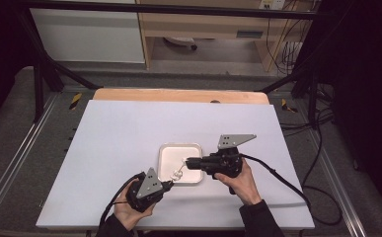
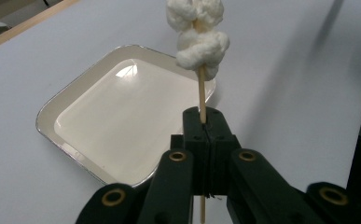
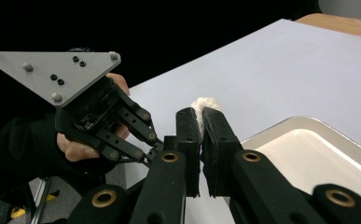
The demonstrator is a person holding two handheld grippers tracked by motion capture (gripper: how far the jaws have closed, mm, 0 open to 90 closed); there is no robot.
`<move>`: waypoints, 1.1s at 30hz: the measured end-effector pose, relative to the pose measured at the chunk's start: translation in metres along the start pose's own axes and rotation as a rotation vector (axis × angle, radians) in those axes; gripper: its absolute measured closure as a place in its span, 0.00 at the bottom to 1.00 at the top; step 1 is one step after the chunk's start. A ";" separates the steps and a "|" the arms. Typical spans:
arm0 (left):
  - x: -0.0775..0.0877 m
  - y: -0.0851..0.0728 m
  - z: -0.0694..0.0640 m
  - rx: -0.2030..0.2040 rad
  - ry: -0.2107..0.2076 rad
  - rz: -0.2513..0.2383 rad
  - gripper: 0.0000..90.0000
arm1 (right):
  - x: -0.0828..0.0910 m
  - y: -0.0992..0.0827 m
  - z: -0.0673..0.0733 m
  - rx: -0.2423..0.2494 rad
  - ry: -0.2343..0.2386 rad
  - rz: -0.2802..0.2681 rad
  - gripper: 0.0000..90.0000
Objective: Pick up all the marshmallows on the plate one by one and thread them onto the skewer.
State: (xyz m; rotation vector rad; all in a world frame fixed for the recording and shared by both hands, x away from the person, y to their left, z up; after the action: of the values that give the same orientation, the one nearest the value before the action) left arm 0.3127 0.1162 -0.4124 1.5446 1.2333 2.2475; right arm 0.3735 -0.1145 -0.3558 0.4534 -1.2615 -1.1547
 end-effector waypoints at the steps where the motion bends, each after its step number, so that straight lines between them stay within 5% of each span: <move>1: 0.000 0.000 0.000 -0.003 0.000 0.000 0.99 | 0.000 0.000 0.000 -0.001 -0.004 0.005 0.95; 33: 0.002 0.002 0.000 -0.009 0.009 -0.007 0.99 | -0.004 -0.004 0.003 0.004 0.051 0.029 0.96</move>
State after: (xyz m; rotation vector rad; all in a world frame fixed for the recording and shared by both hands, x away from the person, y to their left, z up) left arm 0.3121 0.1158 -0.4101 1.5260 1.2268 2.2550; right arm 0.3701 -0.1116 -0.3604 0.4631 -1.2228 -1.1106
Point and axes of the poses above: each handheld gripper's, and its own axes: x roughly backward along the jaws, y roughly out of its top, z roughly to its left, the point moved 2 cm from there along -x, roughly forward along the jaws, and after that the axes turned 11 degrees about z, right-handed, at the moved point
